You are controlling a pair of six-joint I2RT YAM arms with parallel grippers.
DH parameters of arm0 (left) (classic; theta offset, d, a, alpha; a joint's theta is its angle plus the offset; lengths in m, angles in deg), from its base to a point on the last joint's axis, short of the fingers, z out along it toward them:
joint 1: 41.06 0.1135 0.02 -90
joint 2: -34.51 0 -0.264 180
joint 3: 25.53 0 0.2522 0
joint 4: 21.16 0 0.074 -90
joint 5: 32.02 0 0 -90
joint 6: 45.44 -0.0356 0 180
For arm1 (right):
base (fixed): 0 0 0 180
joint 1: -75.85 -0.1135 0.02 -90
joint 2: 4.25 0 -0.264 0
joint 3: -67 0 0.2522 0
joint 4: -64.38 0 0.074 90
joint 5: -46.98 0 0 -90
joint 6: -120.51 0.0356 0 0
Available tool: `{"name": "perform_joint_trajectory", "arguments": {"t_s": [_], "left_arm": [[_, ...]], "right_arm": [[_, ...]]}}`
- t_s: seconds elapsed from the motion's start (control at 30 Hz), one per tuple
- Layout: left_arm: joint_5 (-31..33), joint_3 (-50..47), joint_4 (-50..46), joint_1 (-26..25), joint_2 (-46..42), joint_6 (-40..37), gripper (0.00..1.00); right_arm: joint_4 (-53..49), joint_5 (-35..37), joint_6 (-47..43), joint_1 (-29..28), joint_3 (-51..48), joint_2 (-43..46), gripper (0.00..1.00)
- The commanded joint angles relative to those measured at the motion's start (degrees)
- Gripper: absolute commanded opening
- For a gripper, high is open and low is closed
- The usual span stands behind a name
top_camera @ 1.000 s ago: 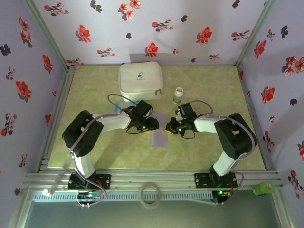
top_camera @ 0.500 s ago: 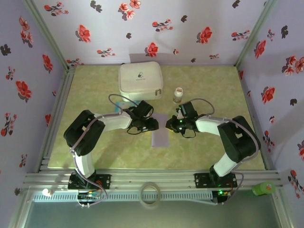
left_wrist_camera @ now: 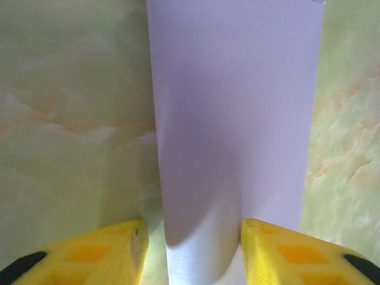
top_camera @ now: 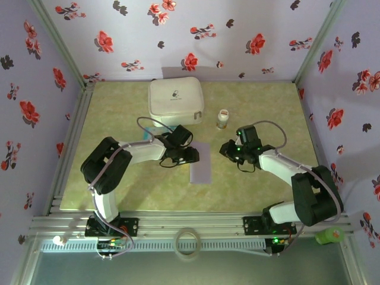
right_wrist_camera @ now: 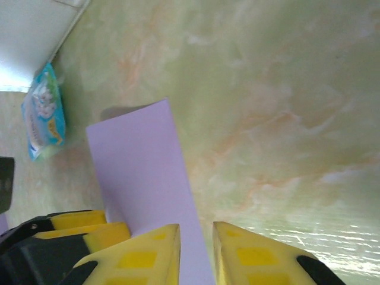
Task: Fold a paper plane with a square sheet of paper (pick it up from the middle)
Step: Hold the square sheet of paper at the center of the table.
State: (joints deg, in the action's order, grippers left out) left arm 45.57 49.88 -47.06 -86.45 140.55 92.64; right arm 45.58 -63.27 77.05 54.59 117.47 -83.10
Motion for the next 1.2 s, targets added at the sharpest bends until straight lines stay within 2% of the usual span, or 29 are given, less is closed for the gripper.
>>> {"name": "perform_joint_trajectory", "arguments": {"t_s": [0.0,0.3,0.47,0.67,1.17], "left_arm": [[2.7,1.1,-3.6,-0.5,2.8,0.0,0.48],[5.0,1.7,-5.8,-0.7,3.7,0.5,0.47],[5.7,1.7,-6.0,-0.8,4.0,0.8,0.42],[5.7,2.5,-6.6,-1.0,4.7,0.8,0.46],[6.0,3.0,-7.4,-1.1,5.7,0.2,0.46]], "right_arm": [[-0.7,0.8,0.4,0.3,-1.0,0.8,0.21],[-0.1,0.4,0.5,0.3,-1.1,0.6,0.22],[0.3,0.4,0.8,0.3,-1.2,0.4,0.22],[0.7,0.0,1.0,0.3,-1.3,0.1,0.22],[1.2,-0.1,1.1,0.4,-1.5,0.1,0.23]]}}
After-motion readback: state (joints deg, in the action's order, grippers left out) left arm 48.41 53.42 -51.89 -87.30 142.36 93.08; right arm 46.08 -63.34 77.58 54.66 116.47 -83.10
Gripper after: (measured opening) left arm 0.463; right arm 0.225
